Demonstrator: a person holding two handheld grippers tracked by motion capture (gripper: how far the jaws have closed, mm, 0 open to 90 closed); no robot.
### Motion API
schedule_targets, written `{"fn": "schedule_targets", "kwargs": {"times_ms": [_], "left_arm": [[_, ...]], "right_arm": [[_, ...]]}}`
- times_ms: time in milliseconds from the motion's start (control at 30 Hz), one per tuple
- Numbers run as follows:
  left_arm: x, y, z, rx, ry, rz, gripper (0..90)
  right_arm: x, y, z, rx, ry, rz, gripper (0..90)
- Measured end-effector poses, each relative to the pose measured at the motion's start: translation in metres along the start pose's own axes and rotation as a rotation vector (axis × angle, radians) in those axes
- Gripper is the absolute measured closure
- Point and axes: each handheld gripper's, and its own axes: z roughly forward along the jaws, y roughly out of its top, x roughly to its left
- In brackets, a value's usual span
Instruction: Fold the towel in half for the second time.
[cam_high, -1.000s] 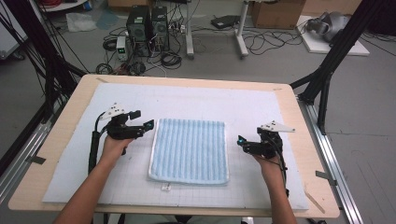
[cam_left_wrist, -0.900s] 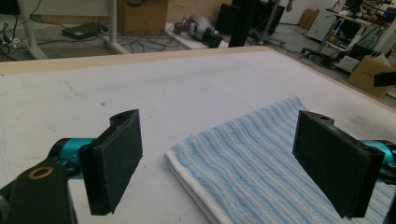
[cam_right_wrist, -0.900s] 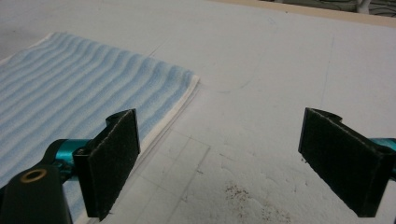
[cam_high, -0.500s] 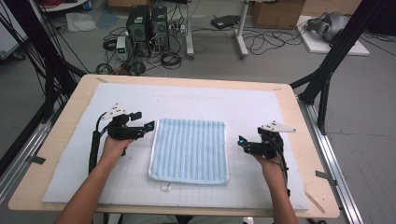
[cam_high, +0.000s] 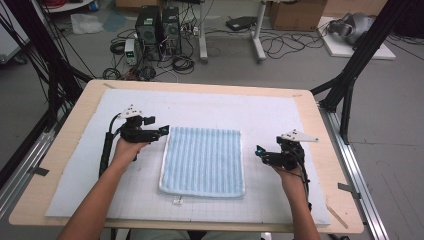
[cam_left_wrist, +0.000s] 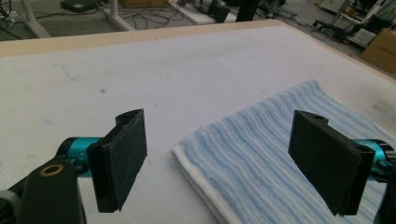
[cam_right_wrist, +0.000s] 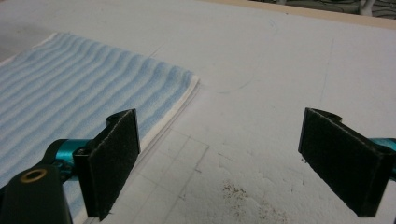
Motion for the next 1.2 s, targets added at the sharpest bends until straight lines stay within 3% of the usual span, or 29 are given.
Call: {"fn": "schedule_targets", "kwargs": {"times_ms": [167,267,333,467,633,767,933,1100,1200], "left_arm": [[0.002,0.008,0.009,0.018,0.018,0.022,20.6],[0.005,0.012,0.013,-0.018,0.031,-0.013,17.7],[0.007,0.013,0.018,0.002,0.031,-0.025,18.0],[0.004,0.012,0.033,0.084,0.035,0.014,22.2],[0.003,0.006,0.049,0.148,0.038,0.058,30.1],[0.007,-0.004,0.058,0.224,0.073,0.074,35.4],[0.007,-0.008,0.061,0.27,0.074,0.135,48.5],[0.006,-0.01,0.062,0.286,0.056,0.146,59.1],[0.003,-0.01,0.063,0.286,0.026,0.161,76.5]], "right_arm": [[0.0,-0.001,0.0,0.007,-0.003,0.006,11.8],[0.001,-0.001,0.0,0.005,-0.001,0.003,11.8],[0.001,0.0,0.0,0.005,-0.001,0.003,11.7],[0.003,-0.001,0.002,0.009,0.001,-0.001,11.8],[0.004,-0.001,0.003,0.019,0.007,-0.003,11.8],[0.002,-0.001,0.002,0.014,0.01,0.005,11.8],[0.003,-0.001,0.002,0.015,0.011,0.003,11.8],[0.004,-0.002,0.003,0.022,0.011,-0.002,11.8],[0.004,-0.002,0.004,0.025,0.012,-0.001,11.9]]}}
